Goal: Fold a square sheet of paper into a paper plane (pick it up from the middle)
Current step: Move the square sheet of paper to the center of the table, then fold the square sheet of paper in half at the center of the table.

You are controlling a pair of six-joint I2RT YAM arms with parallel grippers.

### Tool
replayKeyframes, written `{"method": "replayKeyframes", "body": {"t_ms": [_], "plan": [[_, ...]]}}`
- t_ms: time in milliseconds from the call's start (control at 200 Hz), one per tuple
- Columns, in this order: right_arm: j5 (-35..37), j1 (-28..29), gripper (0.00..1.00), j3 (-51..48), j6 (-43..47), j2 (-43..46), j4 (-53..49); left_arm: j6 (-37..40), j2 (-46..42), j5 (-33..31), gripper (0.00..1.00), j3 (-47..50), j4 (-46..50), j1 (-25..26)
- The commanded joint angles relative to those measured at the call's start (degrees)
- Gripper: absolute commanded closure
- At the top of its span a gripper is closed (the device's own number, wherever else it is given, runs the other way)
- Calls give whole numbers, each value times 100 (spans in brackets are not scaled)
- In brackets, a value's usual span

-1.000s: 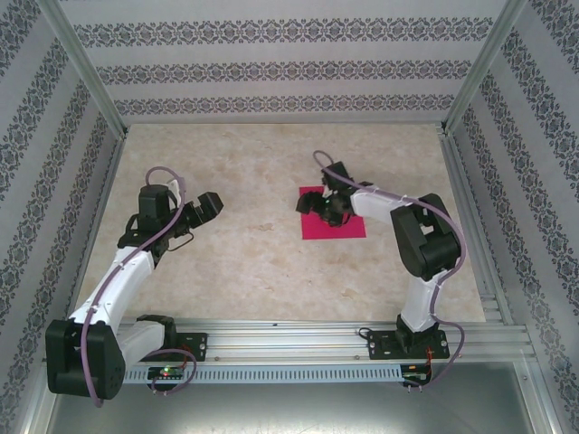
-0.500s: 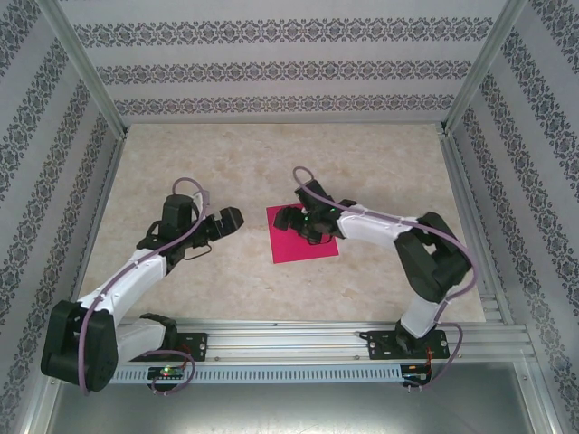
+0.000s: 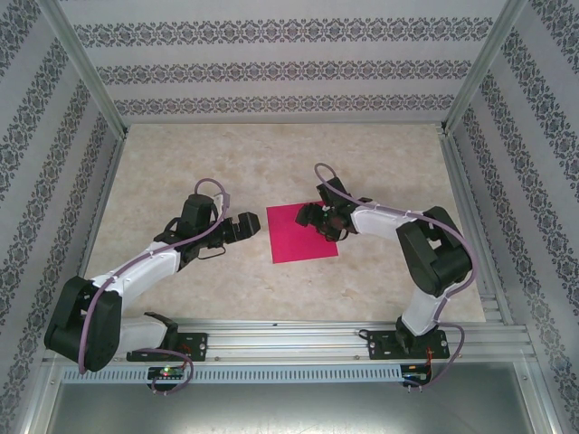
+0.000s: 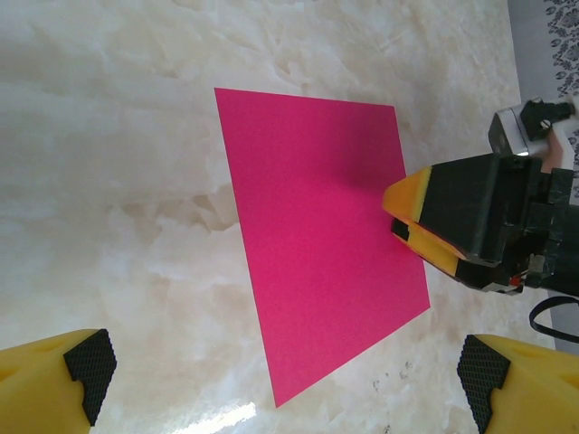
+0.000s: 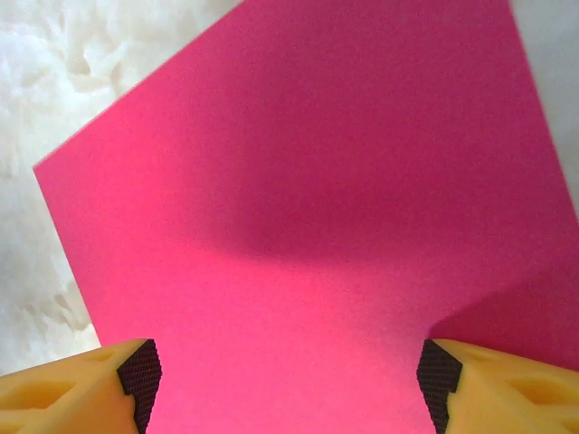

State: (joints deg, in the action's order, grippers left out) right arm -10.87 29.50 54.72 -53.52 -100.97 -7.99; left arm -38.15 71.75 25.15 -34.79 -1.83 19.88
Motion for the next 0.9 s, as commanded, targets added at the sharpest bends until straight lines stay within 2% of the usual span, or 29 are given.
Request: {"method": "replayKeyframes", "body": {"t_ms": [0, 105, 225, 305, 415, 485, 540, 605, 679, 894], "plan": [[591, 378, 21, -580, -1107, -78, 70, 89, 47, -122, 0, -165, -165, 51], [844, 680, 20, -637, -1304, -24, 162, 117, 76, -145, 0, -197, -171, 51], [1450, 676, 16, -54, -844, 231, -1065, 222, 113, -234, 0, -284, -90, 59], [1550, 667, 11, 292, -1, 532, -1381, 301, 119, -316, 0, -336, -12, 52], [1614, 733, 3, 991, 1083, 651, -2103, 310, 77, -743, 0, -414, 198, 44], [1868, 846, 2, 1428, 1534, 570, -2725, 312, 58, -991, 0, -430, 282, 40], [2145, 903, 2, 1821, 1534, 396, -3405, 317, 37, -1147, 0, -433, 344, 41], [2106, 919, 2, 2262, 1368, 84, -4077, 293, 8, -1381, 0, -424, 446, 34], [2001, 1062, 2, 2567, 1437, -245, -4286, 191, -17, -1670, 0, -375, 518, -5], [2037, 1283, 2, 3352, 1347, -1158, -4675, 213, -99, -1838, 0, -366, 742, -135]]}}
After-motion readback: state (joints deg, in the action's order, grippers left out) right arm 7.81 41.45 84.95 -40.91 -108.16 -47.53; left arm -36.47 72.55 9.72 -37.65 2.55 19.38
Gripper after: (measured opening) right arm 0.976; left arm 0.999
